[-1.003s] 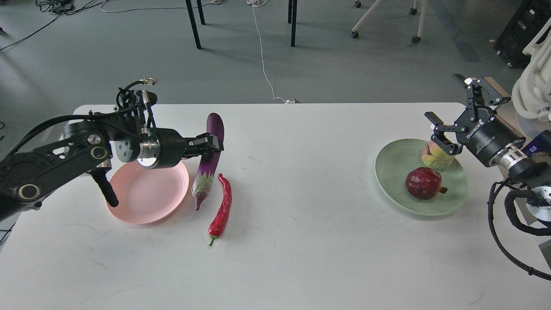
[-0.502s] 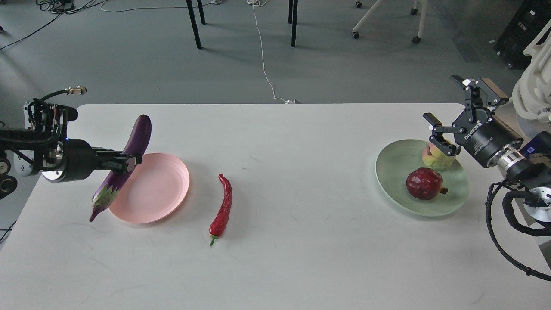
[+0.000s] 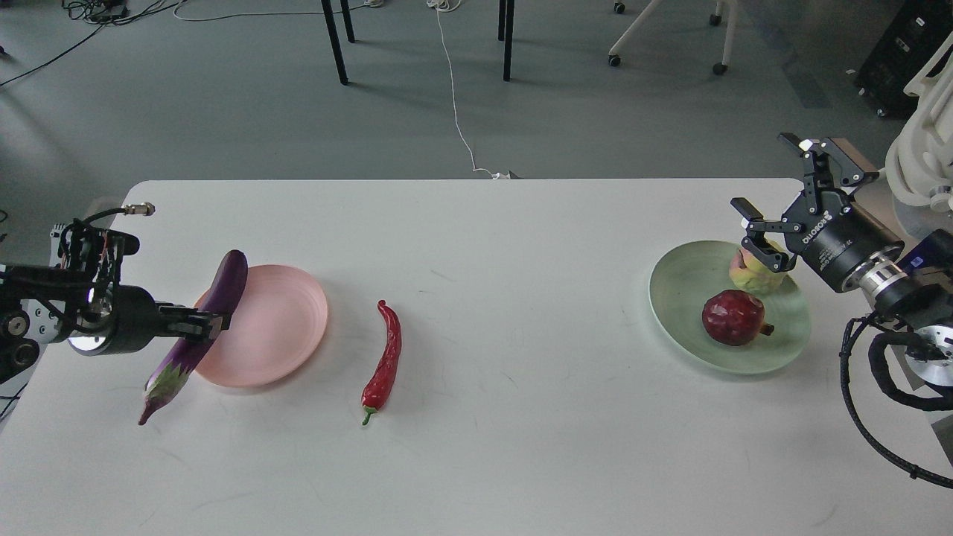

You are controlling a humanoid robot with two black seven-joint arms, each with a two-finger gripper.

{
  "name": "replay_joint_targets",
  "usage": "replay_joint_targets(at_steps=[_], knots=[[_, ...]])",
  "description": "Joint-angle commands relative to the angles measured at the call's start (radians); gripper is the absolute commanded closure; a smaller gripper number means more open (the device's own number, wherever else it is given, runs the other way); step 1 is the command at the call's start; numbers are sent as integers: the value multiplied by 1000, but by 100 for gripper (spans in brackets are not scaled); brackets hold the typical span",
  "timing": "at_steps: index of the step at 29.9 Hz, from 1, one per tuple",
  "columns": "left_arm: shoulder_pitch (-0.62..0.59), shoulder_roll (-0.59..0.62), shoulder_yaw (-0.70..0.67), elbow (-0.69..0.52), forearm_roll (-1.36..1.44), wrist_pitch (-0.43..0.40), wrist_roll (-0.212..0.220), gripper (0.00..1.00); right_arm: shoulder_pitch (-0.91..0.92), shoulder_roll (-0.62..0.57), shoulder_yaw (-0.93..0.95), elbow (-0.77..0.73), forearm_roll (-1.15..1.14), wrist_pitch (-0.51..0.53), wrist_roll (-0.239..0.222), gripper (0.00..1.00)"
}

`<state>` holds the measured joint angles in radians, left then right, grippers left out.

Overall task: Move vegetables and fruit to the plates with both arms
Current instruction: 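Swing the eggplant over the pink plate and release it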

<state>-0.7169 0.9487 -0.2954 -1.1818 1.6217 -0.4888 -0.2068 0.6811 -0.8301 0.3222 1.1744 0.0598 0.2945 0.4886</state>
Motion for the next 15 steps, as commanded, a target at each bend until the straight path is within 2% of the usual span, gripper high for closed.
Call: replay_joint_targets(at_steps=[1,4,12,15], knots=[[1,-10,-5,4,-22,0,0,59,0,2,1,-1,0,0,0,2],[1,-13,-5,8,-29,0,-2,50,0,2,4,2,0,0,0,2],[1,-24,-4,22,-29,55,-3,15,0,2,9,1,0,0,0,2],[-7,-22,-16,22,-31,70,-2,7,0,2,9,1,0,0,0,2]])
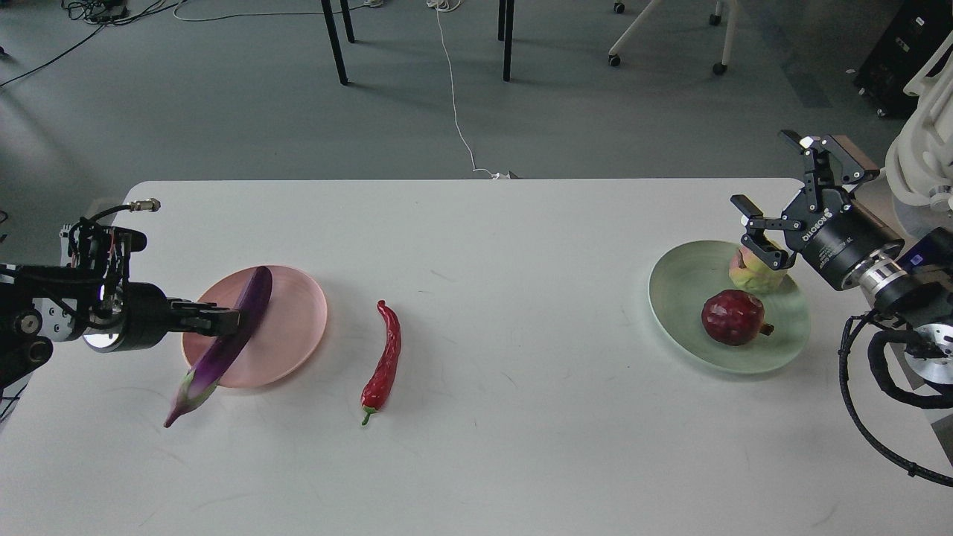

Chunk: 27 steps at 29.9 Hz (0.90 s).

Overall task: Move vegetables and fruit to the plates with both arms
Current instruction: 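Swing the eggplant over the pink plate and release it, then move the left gripper to the red chili pepper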

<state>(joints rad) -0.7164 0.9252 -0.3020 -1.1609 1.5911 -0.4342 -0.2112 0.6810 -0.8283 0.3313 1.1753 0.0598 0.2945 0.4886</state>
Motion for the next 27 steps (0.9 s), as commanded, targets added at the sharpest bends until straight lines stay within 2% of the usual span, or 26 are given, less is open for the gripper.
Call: replay_joint_targets(at_steps=[1,5,10,12,15,19,25,27], knots=[[-11,3,-11,1,0,18,1,5,0,0,0,0,0,0,0,2],[-66,10,-16,-23,-17,20,-1,3,0,0,2,0,0,0,0,2],[-120,-2,-26,-144,-45,22,22,3,0,0,0,-2,0,0,0,2],[-120,-22,-28,-186,-69,22,59,3,-1,0,0,0,-2,0,0,2],[-110,-71,-26,-224,-132,31,147,3,-1,-3,0,0,-2,3,0,2],[-84,-143,-13,-266,-157,97,228,2,-1,-8,0,0,-2,3,0,2],[-52,-258,-9,-284,-155,106,321,2,-5,-8,-2,1,-2,2,0,2],[-54,-290,-2,-283,-145,101,331,2,-9,-8,0,1,-2,2,0,2]])
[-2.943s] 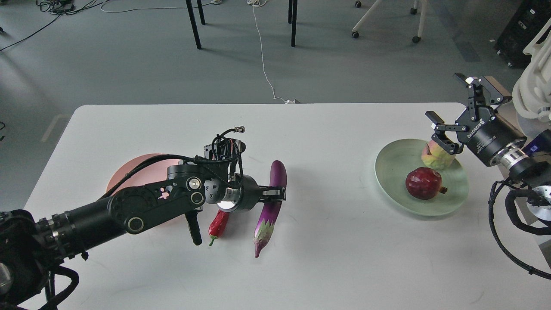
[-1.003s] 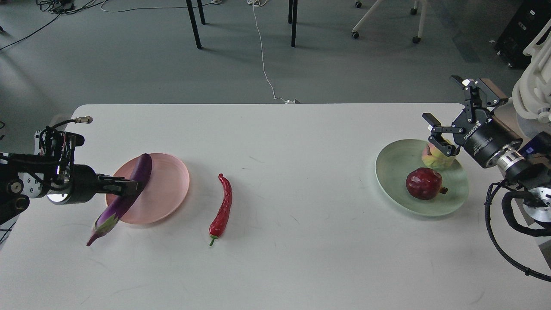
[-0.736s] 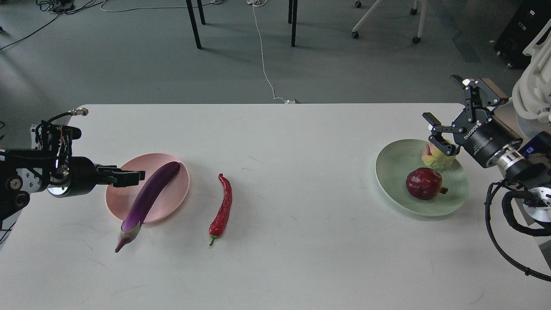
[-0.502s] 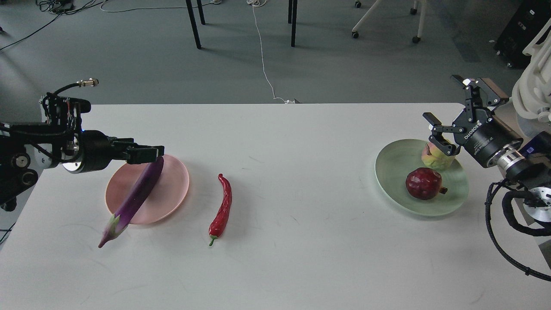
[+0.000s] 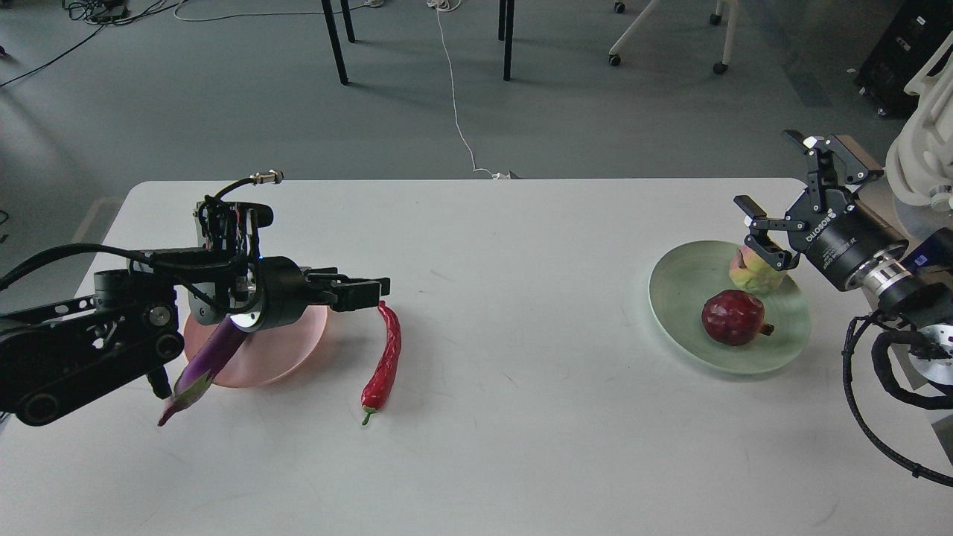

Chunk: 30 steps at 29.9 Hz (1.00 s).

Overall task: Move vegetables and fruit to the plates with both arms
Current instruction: 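Move the left gripper to the red chili pepper, then grasp the red chili pepper with the left gripper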

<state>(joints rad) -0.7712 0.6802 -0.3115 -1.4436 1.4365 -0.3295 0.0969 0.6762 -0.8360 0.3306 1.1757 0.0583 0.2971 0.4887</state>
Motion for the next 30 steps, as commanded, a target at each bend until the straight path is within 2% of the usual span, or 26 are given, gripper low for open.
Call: replay_joint_targets(at_steps=[1,30], knots=[[1,-57,15,0,10,-3,24,2,-4,0,1,-1,0,-1,0,2],[43,-137,63,124,153,-11,32,2,-20,-5,1,1,-2,0,0,2]])
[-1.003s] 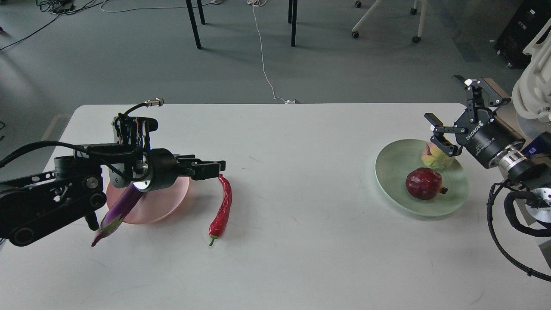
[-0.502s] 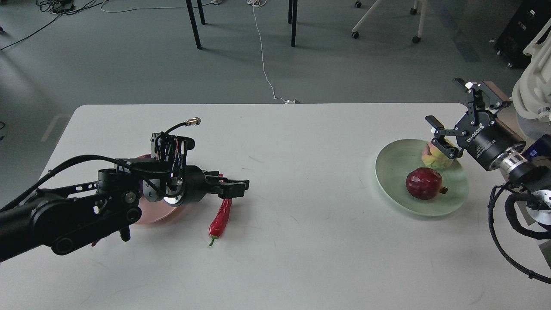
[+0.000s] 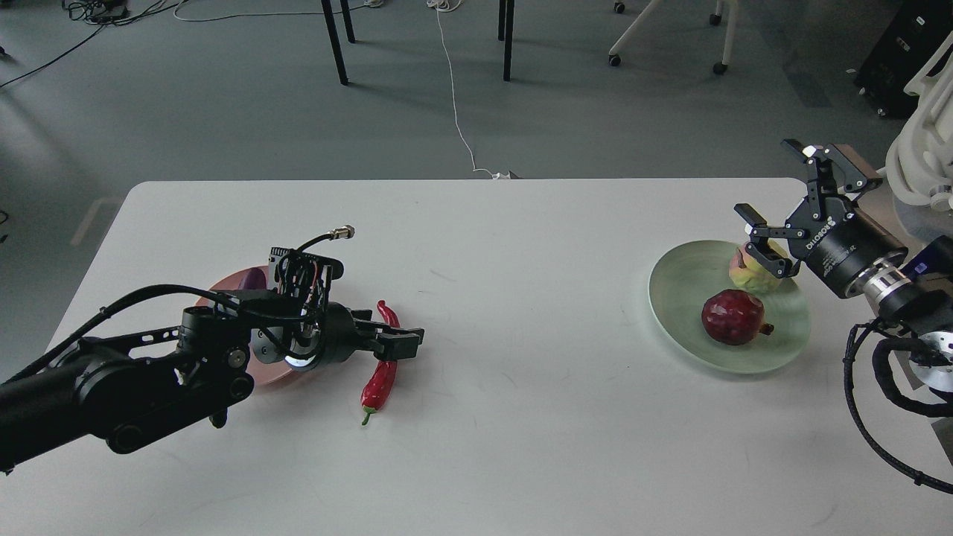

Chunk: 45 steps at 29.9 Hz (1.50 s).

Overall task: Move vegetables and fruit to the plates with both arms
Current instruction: 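Grasp the red chili pepper with the left gripper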

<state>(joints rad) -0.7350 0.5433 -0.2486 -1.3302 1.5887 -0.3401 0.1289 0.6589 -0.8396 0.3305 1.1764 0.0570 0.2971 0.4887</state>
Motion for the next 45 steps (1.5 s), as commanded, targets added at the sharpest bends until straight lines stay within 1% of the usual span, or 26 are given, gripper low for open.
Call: replay_joint_targets(at_steps=[1,8,12,14,16,17,18,20,21,23,26,32,42,45], knots=[[8,0,2,12,1,0,0,2,-2,-1,1,0,1,1,0,2],[22,-3,2,19,2,0,0,3,-7,-1,1,0,0,1,0,2],[35,-3,0,17,13,-25,1,6,-7,-1,1,0,0,1,0,2],[37,-5,-1,16,13,-33,1,11,-9,-1,1,0,0,1,0,2],[37,-6,-1,16,11,-40,-2,18,-9,1,1,0,0,1,0,2],[37,-11,-1,16,10,-45,-6,26,-9,-1,1,0,0,1,0,2],[37,-20,-1,16,10,-46,-9,36,-9,1,1,0,0,1,0,2],[37,-34,-1,16,11,-49,-6,64,-9,1,1,0,0,1,0,2],[39,-39,-1,16,11,-49,-3,71,-9,1,1,0,0,1,0,2],[37,-49,-1,16,11,-49,-3,71,-9,1,1,0,0,1,0,2],[35,-57,-1,16,11,-51,-2,75,-9,1,1,0,0,-1,0,2],[29,-59,-3,9,11,-51,0,88,-9,1,1,0,1,-1,0,2],[17,-52,-21,-6,-4,-49,1,89,-9,5,1,0,0,-1,0,2],[-14,-42,-49,-9,-30,-51,3,89,-9,5,1,0,0,-1,0,2]])
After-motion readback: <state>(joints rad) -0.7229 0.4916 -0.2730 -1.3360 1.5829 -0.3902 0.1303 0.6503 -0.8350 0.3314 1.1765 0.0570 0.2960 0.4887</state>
